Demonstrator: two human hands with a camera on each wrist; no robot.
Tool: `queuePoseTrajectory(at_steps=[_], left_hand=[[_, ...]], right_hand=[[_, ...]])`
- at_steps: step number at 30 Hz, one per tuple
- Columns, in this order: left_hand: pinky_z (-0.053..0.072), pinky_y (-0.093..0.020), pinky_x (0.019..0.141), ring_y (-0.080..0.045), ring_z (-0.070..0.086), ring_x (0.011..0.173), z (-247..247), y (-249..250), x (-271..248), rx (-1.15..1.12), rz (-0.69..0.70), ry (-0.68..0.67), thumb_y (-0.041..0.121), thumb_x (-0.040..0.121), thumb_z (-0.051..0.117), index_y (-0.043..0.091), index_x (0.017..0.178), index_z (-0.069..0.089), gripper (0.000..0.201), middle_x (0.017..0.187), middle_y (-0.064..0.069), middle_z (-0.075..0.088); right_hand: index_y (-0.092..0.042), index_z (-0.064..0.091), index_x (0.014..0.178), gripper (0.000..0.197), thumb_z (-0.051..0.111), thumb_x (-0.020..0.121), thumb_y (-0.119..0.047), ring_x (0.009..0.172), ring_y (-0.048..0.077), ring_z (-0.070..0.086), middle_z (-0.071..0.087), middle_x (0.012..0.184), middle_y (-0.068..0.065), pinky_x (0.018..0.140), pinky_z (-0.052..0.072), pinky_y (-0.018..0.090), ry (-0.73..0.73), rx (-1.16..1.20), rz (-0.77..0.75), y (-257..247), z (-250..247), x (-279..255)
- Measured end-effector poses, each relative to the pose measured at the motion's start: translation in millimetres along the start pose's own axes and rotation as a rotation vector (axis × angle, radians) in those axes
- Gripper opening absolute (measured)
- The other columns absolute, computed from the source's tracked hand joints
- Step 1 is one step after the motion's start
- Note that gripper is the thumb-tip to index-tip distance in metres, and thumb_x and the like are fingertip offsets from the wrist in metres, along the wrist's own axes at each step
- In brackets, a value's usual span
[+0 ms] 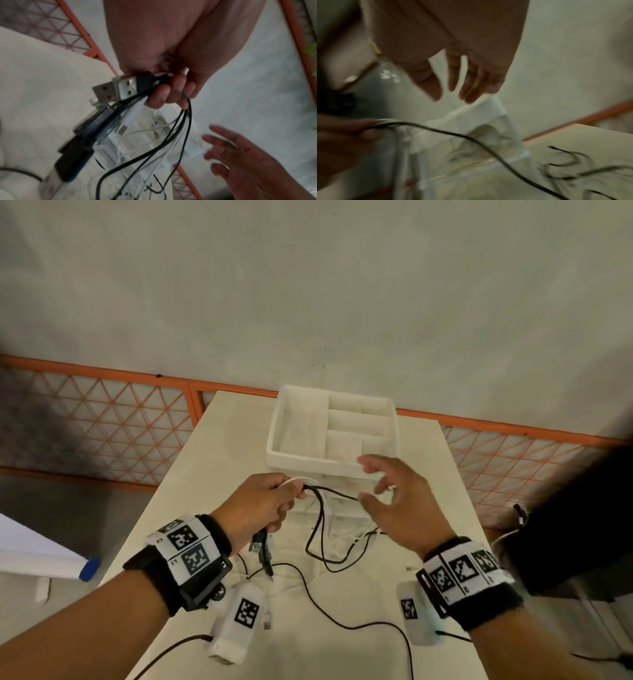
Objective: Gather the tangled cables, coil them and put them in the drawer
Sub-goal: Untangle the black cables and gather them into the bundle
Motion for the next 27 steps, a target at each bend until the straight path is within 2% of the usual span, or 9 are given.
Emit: queuePoseTrajectory(at_steps=[3,5,8,12,15,18,21,24,27], left_hand=[[0.027,-0.024,0.045,-0.01,0.031,0.044,19,7,-2,-0.097,-0.03,-0.123,0.026,0.1,0.053,0.001,0.094,0.066,0.029,0.055,0.004,0.041],[0.029,-0.025,0.047,-0.011,0.033,0.046,29,13,-6,-0.092,-0.011,-0.239,0.025,0.1,0.052,0.002,0.095,0.067,0.028,0.057,0.002,0.041],[0.036,-0.027,0.056,-0.015,0.042,0.054,37,16,-17,0.083,0.046,-0.38,0.02,0.096,0.059,0.008,0.093,0.069,0.016,0.06,-0.002,0.048],[0.045,-0.036,0.07,-0.02,0.054,0.07,24,8,-14,0.364,0.124,-0.29,0.027,0.094,0.061,0.012,0.091,0.063,0.015,0.071,0.002,0.059],[0.049,-0.039,0.07,-0.013,0.051,0.066,23,-1,-13,0.57,0.144,-0.231,0.033,0.1,0.047,0.019,0.098,0.062,0.021,0.074,0.005,0.054],[0.04,-0.013,0.055,0.003,0.05,0.056,33,3,-14,0.673,0.201,-0.242,0.023,0.103,0.044,0.014,0.11,0.063,0.023,0.071,0.012,0.052],[0.04,-0.007,0.056,0.004,0.055,0.058,29,11,-12,0.561,0.224,-0.226,0.022,0.098,0.054,0.013,0.109,0.066,0.019,0.071,0.011,0.058],[0.054,-0.03,0.074,-0.012,0.064,0.077,10,-2,-11,0.134,0.058,-0.203,0.049,0.083,0.068,0.017,0.108,0.066,0.04,0.084,-0.002,0.068],[0.056,-0.043,0.08,-0.026,0.065,0.083,13,-15,-17,-0.311,-0.124,-0.255,0.062,0.083,0.059,0.009,0.101,0.067,0.056,0.088,-0.013,0.064]], right_hand=[[-0.038,0.048,0.141,0.068,0.074,0.079,-0.038,0.115,0.011,0.053,0.059,0.13,-0.013,0.101,0.04,0.03,-0.246,-0.126,-0.234,-44,47,-14],[-0.041,0.047,0.137,0.066,0.071,0.077,-0.049,0.11,0.013,0.054,0.064,0.117,-0.017,0.098,0.037,0.036,-0.254,-0.248,-0.244,-46,58,-12],[-0.031,0.07,0.103,0.025,0.067,0.078,-0.027,0.083,0.015,0.063,0.072,0.083,-0.01,0.082,0.047,0.036,-0.202,-0.219,-0.204,-44,50,-3],[-0.023,0.074,0.082,0.02,0.068,0.081,-0.003,0.071,0.005,0.066,0.073,0.077,-0.009,0.065,0.051,0.021,-0.034,0.004,-0.018,-21,21,10],[-0.028,0.073,0.092,0.014,0.073,0.084,-0.016,0.074,0.002,0.067,0.073,0.083,-0.012,0.062,0.047,0.015,-0.166,-0.026,-0.004,-25,28,4],[-0.033,0.066,0.117,0.035,0.074,0.085,-0.023,0.085,0.004,0.069,0.074,0.099,-0.013,0.076,0.053,0.015,-0.413,-0.026,-0.094,-47,54,-10],[-0.032,0.067,0.124,0.042,0.077,0.084,-0.021,0.094,-0.001,0.069,0.074,0.106,-0.015,0.085,0.053,0.014,-0.383,0.082,-0.082,-44,54,-10],[-0.029,0.072,0.12,0.031,0.072,0.09,-0.021,0.102,-0.001,0.068,0.075,0.109,-0.014,0.093,0.053,0.02,-0.231,0.252,-0.015,-27,36,-7],[-0.027,0.074,0.118,0.024,0.066,0.095,-0.022,0.105,-0.003,0.068,0.076,0.109,-0.017,0.091,0.048,0.014,-0.172,0.353,-0.039,-24,29,-9]])
Point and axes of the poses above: each hand's wrist, its own x-axis towards the middle knuckle, its own z-axis out of the palm, y = z × x, the point moved 7 cm from there along x, towards the middle knuckle
